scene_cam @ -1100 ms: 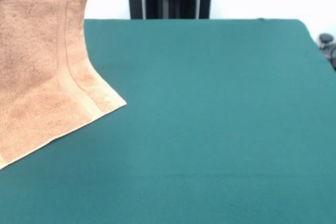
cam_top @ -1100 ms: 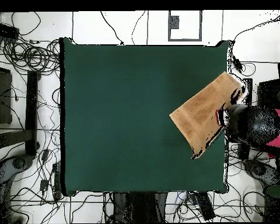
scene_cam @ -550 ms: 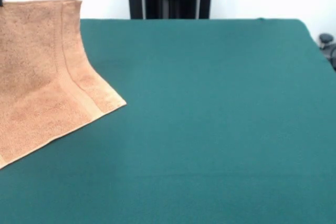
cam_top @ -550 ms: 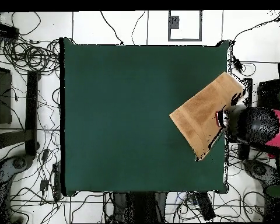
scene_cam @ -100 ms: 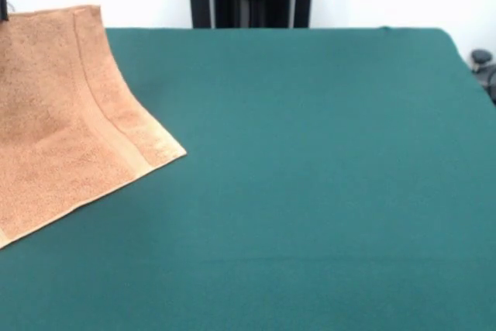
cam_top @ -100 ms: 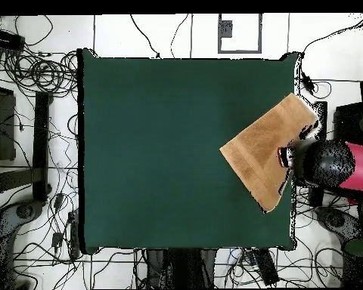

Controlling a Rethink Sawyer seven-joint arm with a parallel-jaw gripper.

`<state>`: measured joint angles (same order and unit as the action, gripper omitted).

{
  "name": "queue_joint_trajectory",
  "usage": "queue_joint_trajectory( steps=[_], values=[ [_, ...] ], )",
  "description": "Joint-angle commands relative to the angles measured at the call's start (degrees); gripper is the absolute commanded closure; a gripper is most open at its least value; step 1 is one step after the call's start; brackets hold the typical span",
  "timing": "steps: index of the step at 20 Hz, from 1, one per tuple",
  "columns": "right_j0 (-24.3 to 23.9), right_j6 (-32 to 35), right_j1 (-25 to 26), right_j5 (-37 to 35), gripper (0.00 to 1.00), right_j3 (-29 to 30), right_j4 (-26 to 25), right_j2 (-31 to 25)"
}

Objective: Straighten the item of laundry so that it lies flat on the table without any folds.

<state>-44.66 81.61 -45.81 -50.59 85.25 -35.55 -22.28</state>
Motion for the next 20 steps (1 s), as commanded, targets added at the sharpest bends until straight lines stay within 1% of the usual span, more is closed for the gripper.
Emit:
queue_joint_trajectory(
  steps=[1, 4, 5, 14, 20],
  values=[
    [2.1, -13.13, 3.25, -2.96, 1.0, 3.92, -1.75, -4.72],
    [2.91, -12.88, 3.43, -4.87, 1.0, 3.33, -2.12, -4.24],
    [3.17, -12.97, 3.5, -5.65, 0.0, 3.05, -2.33, -4.07],
    [4.22, -13.06, 3.55, -7.6, 0.0, 2.37, -2.68, -3.64],
    [4.05, -12.4, 3.39, -6.56, 0.0, 2.8, -2.49, -3.93]
  ],
)
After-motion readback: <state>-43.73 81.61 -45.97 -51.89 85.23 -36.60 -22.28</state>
